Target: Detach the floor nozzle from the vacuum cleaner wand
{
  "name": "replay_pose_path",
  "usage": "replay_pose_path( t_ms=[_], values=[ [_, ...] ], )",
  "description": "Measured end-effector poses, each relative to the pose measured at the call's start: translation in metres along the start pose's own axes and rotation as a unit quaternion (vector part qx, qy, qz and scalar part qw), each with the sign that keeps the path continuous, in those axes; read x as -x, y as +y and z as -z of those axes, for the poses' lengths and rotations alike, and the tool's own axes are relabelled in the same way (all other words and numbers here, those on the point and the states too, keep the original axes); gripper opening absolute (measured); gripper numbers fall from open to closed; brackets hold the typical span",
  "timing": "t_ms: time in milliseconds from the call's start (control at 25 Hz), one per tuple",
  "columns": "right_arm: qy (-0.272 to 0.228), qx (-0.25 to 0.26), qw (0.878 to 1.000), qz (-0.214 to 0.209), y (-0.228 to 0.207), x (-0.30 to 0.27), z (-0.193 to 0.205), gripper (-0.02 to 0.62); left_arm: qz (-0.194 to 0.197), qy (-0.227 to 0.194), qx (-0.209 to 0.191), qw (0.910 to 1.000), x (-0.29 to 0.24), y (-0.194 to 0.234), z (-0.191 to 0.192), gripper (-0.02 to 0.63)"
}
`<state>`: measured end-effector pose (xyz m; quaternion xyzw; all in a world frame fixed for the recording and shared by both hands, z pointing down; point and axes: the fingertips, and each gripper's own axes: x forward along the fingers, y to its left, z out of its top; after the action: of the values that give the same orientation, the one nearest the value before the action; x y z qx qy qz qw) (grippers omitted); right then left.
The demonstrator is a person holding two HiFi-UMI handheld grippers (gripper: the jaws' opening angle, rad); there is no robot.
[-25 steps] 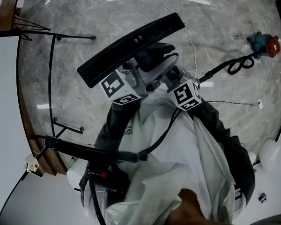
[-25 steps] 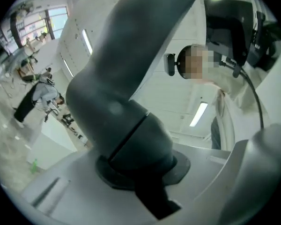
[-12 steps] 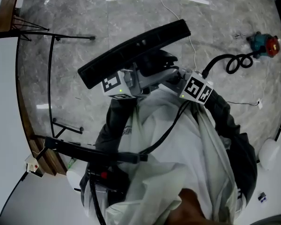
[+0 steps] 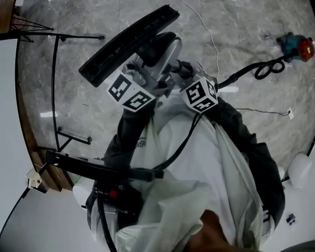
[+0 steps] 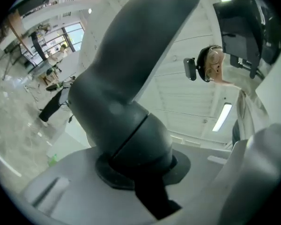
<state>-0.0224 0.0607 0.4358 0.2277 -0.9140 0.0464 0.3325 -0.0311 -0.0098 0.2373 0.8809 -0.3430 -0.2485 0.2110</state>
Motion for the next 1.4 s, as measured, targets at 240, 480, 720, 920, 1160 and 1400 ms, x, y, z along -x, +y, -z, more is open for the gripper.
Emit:
replay_pose_path(
  t_ms=[240, 480, 720, 920, 1160, 1400],
  values=[
    [-0.019, 0.016, 0.969, -0.245, 0.053, 0.032, -0.007, 0.04, 0.277, -0.002, 0.025, 0.9604, 0.02, -0.07, -0.001, 0.077],
    [-0.001, -0.019, 0.957, -0.288, 0.056, 0.039, -0.003, 0.039, 0.245, -0.028, 0.051, 0.9679, 0.012, -0.057, -0.007, 0.078],
    [0.009, -0.016, 0.999, -0.047, 0.024, 0.012, -0.004, 0.04, 0.022, -0.027, 0.006, 0.9994, 0.011, -0.015, -0.01, 0.078],
    [0.006, 0.022, 0.997, -0.078, 0.024, 0.023, -0.007, 0.04, 0.098, -0.036, 0.012, 0.9944, 0.013, -0.036, -0.015, 0.078],
    [-0.018, 0.021, 0.933, -0.36, 0.074, 0.078, -0.001, 0.04, 0.358, -0.022, 0.043, 0.9323, 0.023, -0.112, -0.002, 0.078],
    [-0.001, -0.027, 0.992, -0.127, 0.034, 0.037, -0.002, 0.04, 0.141, -0.016, 0.035, 0.9893, 0.0, -0.05, -0.007, 0.078]
  ],
)
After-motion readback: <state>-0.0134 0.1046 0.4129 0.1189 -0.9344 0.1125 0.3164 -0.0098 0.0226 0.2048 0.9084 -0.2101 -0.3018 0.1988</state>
